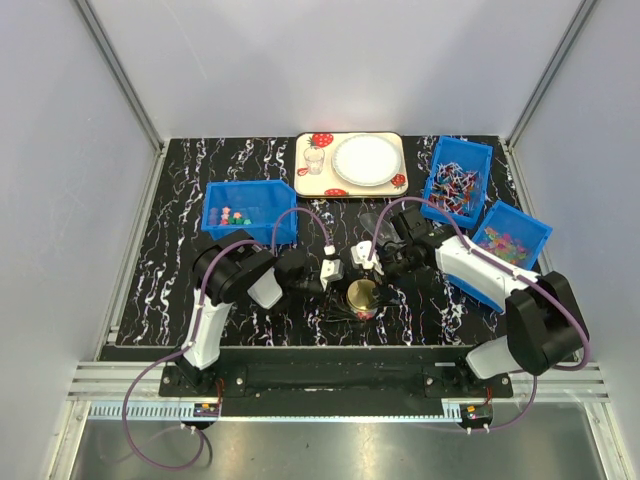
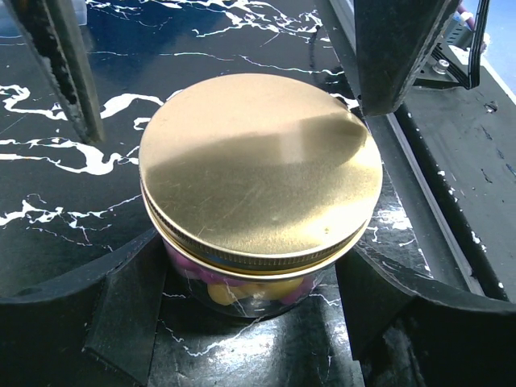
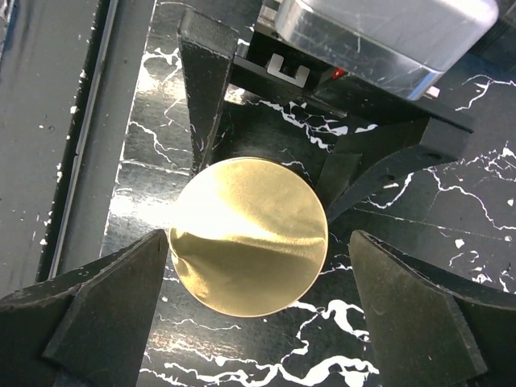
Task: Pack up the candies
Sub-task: Screw the bottle lid onto the packing bottle.
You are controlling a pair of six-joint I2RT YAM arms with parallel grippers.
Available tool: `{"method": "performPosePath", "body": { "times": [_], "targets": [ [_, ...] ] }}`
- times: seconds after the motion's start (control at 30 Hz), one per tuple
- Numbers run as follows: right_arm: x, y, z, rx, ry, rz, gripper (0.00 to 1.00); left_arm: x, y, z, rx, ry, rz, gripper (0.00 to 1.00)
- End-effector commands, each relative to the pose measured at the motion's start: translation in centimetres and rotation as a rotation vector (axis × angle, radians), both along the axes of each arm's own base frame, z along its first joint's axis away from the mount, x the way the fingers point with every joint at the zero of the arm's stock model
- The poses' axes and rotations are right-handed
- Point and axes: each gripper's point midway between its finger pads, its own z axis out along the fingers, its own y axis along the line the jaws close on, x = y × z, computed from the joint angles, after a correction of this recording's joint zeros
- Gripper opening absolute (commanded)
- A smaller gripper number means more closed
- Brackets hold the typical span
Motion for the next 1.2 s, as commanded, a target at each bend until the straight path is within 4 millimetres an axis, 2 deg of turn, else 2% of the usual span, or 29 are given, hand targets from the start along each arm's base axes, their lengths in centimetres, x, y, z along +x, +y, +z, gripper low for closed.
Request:
{"method": "performPosePath", "body": {
  "times": [0.0,0.3,1.17],
  "targets": [
    [0.1,0.7,0.3,0.037,0.003,0.017,1.0,1.0,-1.4,6.2,-0.25,-0.279,-0.035,0.7],
    [0.8,0.3,-0.4,-0.006,0.005,-0.018,1.0,1.9,-1.3,6.5,-0.254,-0.322,0.027,0.7],
    [1.6,0.2,-1.3,-0.071,0.024,-0.072,0.98,2.6,-1.2,6.9,-0.256,-0.347,0.078,0.7]
  ]
}}
